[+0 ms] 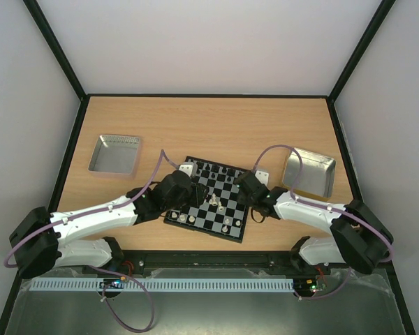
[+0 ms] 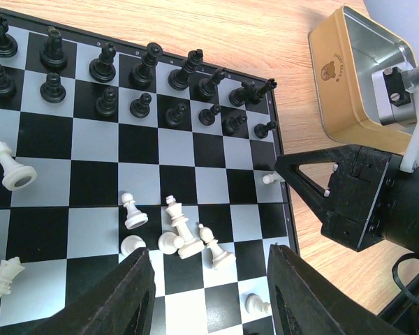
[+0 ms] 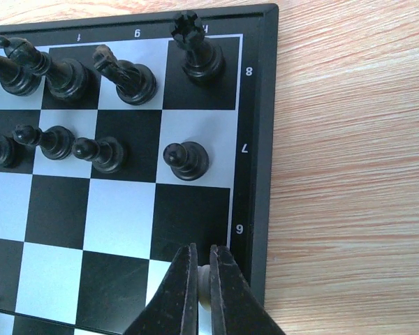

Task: Set up the chess pieces on the board
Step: Pick up the chess piece from the chessboard, then place the chess piece on the chessboard.

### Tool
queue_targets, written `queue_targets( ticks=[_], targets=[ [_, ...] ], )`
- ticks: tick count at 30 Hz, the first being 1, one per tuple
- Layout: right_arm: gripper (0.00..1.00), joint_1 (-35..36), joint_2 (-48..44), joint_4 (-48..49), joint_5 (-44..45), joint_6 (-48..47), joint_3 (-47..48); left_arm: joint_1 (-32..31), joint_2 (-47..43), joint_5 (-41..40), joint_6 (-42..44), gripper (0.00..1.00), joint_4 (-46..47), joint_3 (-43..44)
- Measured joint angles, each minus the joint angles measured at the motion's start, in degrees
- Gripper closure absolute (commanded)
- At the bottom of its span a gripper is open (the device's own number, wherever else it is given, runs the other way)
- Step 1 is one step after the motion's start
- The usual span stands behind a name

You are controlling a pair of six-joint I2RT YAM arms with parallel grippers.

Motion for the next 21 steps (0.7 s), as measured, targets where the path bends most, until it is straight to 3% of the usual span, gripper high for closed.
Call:
queue_targets(
  ticks=[13, 21],
  targets=[
    [0.98, 0.0, -0.7, 1.1, -2.9, -0.3, 0.1, 0.1, 0.0, 0.9, -0.5, 0.49, 0.4, 0.0],
    [0.98, 0.0, -5.7, 5.6, -8.9, 3.0, -1.0, 0.9, 0.0, 3.9, -3.3, 0.37, 3.6, -1.5]
  ],
)
